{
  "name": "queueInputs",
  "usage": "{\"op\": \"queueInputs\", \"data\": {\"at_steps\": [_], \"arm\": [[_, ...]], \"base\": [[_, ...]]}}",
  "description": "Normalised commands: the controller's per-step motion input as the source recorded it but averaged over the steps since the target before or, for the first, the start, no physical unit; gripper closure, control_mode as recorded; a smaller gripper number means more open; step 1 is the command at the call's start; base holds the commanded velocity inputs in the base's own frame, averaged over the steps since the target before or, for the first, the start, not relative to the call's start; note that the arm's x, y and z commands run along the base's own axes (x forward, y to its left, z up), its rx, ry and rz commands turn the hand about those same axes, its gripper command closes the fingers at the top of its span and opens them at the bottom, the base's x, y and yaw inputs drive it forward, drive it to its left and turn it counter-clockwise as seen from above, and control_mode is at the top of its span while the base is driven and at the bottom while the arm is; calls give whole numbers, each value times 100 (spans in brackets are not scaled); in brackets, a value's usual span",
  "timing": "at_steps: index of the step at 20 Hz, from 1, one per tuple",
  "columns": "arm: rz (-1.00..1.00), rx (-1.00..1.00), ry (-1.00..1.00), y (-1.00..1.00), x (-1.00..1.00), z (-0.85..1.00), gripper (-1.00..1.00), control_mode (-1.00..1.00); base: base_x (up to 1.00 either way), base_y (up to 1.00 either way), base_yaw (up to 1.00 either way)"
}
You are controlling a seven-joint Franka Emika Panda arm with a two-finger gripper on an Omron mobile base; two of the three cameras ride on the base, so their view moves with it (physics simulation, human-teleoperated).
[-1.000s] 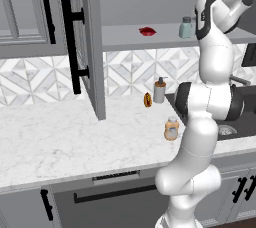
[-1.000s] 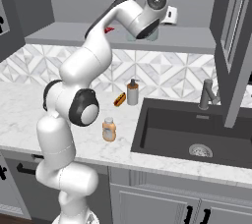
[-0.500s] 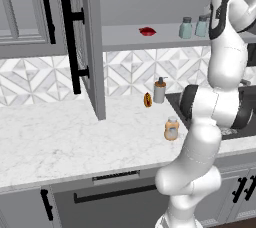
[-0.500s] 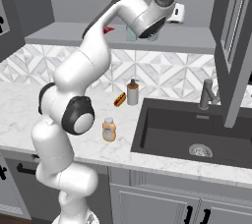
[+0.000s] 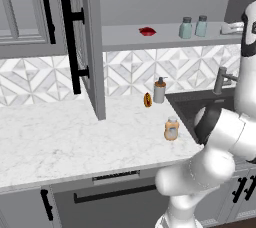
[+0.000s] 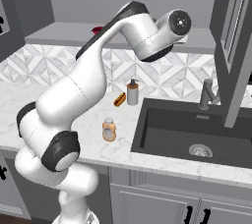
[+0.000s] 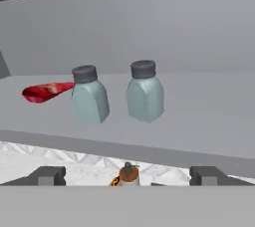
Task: Put the shaker and condiment bottle from the counter next to their counterparts in the cabinet.
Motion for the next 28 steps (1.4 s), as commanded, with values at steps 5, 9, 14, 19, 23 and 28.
{"op": "queueInputs", "data": {"at_steps": [5,9,14,19,23,28], "arm": [[40,-1,0,25,-86,-61,-100,-100],[19,-18,0,15,-37,-89,-100,-100],[12,-20,1,4,-3,-78,-100,-100],[10,-22,5,0,0,-59,-100,-100],[11,-26,6,1,0,-69,-100,-100],[2,-19,0,3,-11,-57,-100,-100]], "base": [[0,0,0],[0,0,0],[0,0,0],[0,0,0],[0,0,0],[0,0,0]]}}
